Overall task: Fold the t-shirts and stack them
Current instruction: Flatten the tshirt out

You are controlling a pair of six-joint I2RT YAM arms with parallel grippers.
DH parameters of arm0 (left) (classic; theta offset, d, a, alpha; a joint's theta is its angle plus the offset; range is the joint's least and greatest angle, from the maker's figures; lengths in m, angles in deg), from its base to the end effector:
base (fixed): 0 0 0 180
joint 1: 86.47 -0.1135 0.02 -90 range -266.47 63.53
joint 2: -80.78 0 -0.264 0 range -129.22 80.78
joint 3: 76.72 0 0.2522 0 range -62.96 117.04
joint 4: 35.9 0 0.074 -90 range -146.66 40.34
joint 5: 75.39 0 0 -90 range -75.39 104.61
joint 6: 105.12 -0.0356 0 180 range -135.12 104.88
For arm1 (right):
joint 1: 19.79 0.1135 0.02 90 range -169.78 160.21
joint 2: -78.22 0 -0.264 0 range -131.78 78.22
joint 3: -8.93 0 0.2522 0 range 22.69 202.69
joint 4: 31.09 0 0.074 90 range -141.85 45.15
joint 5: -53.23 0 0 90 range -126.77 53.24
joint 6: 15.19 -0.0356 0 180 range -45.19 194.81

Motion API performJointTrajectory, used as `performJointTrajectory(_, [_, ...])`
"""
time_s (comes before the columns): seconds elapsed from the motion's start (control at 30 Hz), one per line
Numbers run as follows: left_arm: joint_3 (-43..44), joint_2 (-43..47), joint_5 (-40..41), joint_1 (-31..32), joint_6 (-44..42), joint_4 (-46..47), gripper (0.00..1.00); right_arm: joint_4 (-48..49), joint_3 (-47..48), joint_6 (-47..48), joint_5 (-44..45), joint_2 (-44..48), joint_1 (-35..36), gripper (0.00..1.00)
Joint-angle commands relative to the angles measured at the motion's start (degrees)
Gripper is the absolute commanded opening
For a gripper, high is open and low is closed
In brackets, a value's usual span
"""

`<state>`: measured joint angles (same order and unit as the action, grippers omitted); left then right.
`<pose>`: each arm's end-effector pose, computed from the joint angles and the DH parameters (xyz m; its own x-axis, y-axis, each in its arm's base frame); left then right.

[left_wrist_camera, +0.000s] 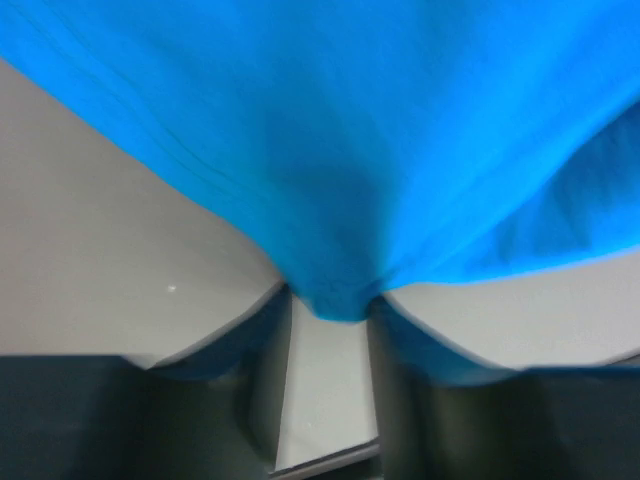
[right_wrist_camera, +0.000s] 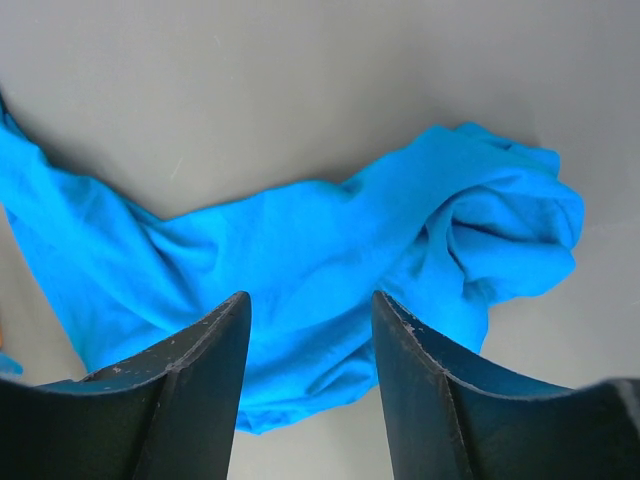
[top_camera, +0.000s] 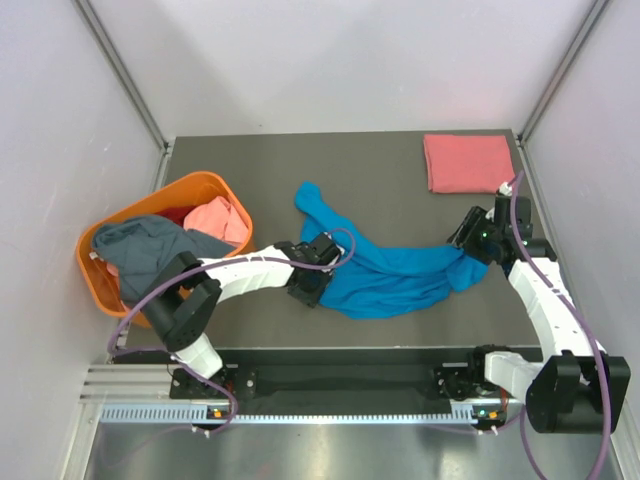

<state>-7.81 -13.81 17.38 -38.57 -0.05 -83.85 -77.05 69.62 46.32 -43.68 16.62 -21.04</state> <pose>0.2019 -0.2209 0.1622 -0.8114 0.5107 -0.2842 0.5396 0.8415 -0.0285 0.2214 -0.0005 0.2619 -0.6702 0.4883 -0.5590 0.2948 0.8663 0.4033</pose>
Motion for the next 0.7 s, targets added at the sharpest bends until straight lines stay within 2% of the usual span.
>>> performJointTrajectory(0.0, [2.7,-2.0,5.3,0.1,0.0,-0.4,0.29,1.8,-0.2,0.7,-1.3,0.6,-0.2,0.52])
performJointTrajectory(0.03, [3.2,-2.4,6.1,0.1,0.1,-1.2,0.18,1.8,-0.2,1.0,-1.6,0.7,-0.3,0.52])
performJointTrajectory(0.07, [4.3,-2.4,6.8,0.0,0.3,-2.9,0.00,1.4,-0.3,0.9,-2.7,1.0,-0.2,0.52])
performJointTrajectory(0.17, [9.0,-1.0,10.8,0.3,2.5,-7.7,0.00,-0.4,-0.6,0.5,-4.8,1.3,-0.8,0.53])
performJointTrajectory(0.33, [18.6,3.5,14.4,0.5,4.4,-19.2,0.00,-3.0,-2.6,-3.8,-0.3,4.5,-1.2,0.53])
performJointTrajectory(0.47, [27.8,6.9,20.1,0.5,4.4,-23.3,0.00,-1.0,-7.1,-6.8,4.4,7.2,-1.2,0.52])
performJointTrajectory(0.67, [38.6,6.4,31.1,-0.3,3.6,-25.7,0.00,-0.1,-11.2,-8.9,9.1,6.6,-1.3,0.51])
